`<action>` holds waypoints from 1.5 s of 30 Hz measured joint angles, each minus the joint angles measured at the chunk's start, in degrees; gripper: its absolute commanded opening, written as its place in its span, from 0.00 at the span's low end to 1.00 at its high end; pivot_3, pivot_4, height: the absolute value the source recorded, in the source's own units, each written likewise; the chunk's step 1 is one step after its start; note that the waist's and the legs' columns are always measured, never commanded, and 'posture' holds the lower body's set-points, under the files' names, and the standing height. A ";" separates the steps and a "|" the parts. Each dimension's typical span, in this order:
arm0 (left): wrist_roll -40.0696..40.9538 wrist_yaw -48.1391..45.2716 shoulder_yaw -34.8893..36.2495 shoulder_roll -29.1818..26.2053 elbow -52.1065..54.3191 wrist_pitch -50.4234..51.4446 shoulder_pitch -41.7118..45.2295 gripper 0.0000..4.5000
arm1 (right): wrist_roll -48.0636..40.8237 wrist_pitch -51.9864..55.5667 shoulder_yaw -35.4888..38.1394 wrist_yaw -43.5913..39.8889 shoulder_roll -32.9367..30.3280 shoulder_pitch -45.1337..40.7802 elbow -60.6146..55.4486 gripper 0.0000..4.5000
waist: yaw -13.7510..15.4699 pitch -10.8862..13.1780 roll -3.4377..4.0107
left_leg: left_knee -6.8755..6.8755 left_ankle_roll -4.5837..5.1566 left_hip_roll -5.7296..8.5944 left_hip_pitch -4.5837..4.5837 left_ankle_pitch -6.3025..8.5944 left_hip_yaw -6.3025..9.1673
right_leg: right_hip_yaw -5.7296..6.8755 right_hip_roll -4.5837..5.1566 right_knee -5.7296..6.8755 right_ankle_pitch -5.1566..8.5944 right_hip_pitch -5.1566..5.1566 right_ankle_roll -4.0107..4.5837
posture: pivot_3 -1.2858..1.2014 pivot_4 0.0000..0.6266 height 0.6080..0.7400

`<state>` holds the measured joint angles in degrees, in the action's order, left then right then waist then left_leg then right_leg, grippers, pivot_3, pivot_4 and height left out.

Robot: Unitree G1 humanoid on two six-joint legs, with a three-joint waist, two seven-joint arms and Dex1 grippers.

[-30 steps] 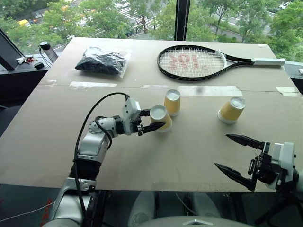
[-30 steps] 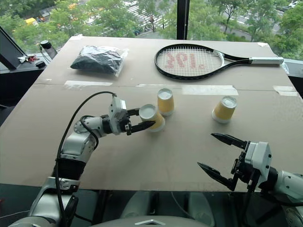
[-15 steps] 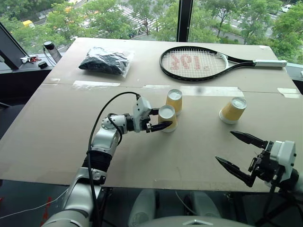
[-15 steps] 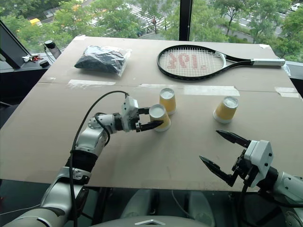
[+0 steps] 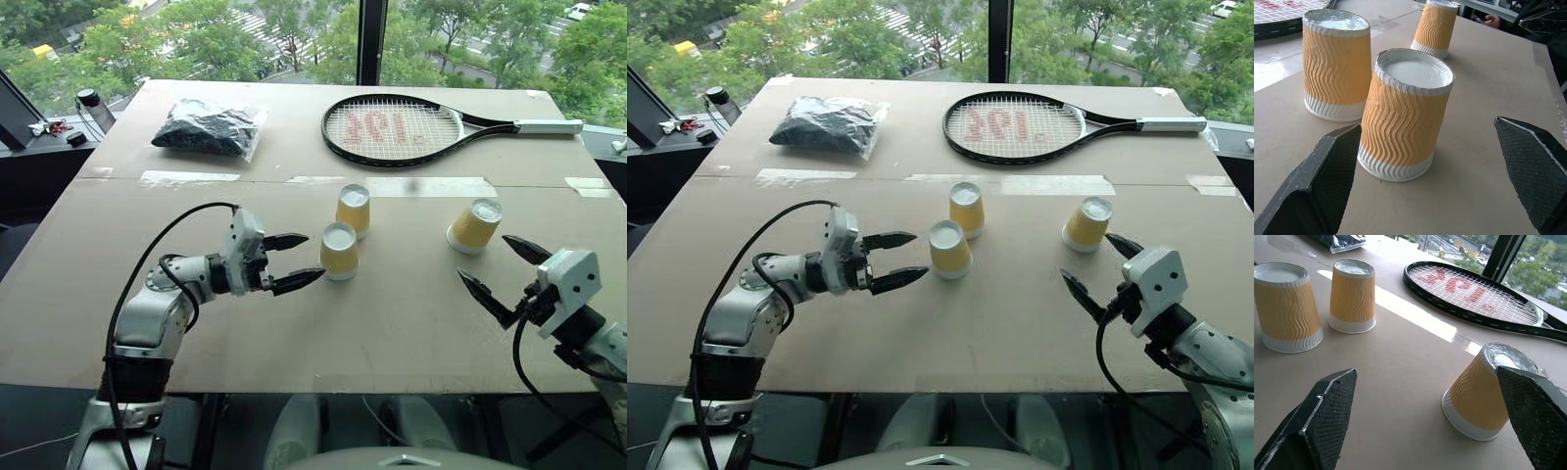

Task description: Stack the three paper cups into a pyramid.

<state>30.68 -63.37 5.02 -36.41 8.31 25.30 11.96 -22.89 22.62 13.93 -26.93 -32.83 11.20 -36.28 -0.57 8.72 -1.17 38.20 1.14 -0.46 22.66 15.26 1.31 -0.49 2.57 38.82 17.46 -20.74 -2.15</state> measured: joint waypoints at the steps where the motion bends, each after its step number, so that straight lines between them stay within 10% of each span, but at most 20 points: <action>1: 0.88 0.15 1.16 -0.67 2.04 0.65 -1.80 0.99 | 0.42 0.94 -0.34 0.99 0.50 -3.14 2.88 1.00 | 0.04 0.01 0.01 | 0.00 0.00 0.01 0.00 0.00 -0.01 | 0.00 0.01 -0.01 0.00 0.00 0.00 | 0.52 0.24 1.00; 19: 7.69 8.89 8.35 -0.49 12.82 4.04 -10.88 0.99 | -4.22 5.88 -8.89 -5.45 1.29 -19.99 8.89 1.00 | -0.22 0.12 0.18 | -0.12 0.01 0.04 0.03 0.01 0.02 | 0.01 0.04 -0.08 0.00 -0.04 0.00 | 0.52 0.24 1.00; 29: 9.99 5.58 15.59 -0.43 15.21 -3.31 -20.52 0.99 | 4.86 6.76 -24.72 -7.89 9.58 -43.76 30.73 1.00 | -0.23 0.16 0.19 | -0.30 -0.01 0.07 0.27 0.00 -0.06 | -0.11 0.07 -0.10 -0.01 -0.42 0.02 | 0.52 0.24 1.00; 45: 17.92 2.43 28.69 -1.81 20.98 -2.28 -35.04 0.99 | 8.59 4.54 -26.00 -10.32 20.43 -56.23 53.28 1.00 | -1.28 0.16 0.20 | -0.56 -0.02 0.09 0.19 -0.01 -0.18 | -0.22 0.10 -0.09 0.00 -0.54 0.03 | 0.52 0.24 1.00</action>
<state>48.59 -60.94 33.70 -38.22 29.30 23.02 -23.09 -14.31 27.16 -12.07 -37.25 -12.41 -45.02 17.01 -1.85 8.88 -0.97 37.64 1.12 -0.37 22.86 15.25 1.12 -0.71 2.68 38.73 17.46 -21.29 -2.12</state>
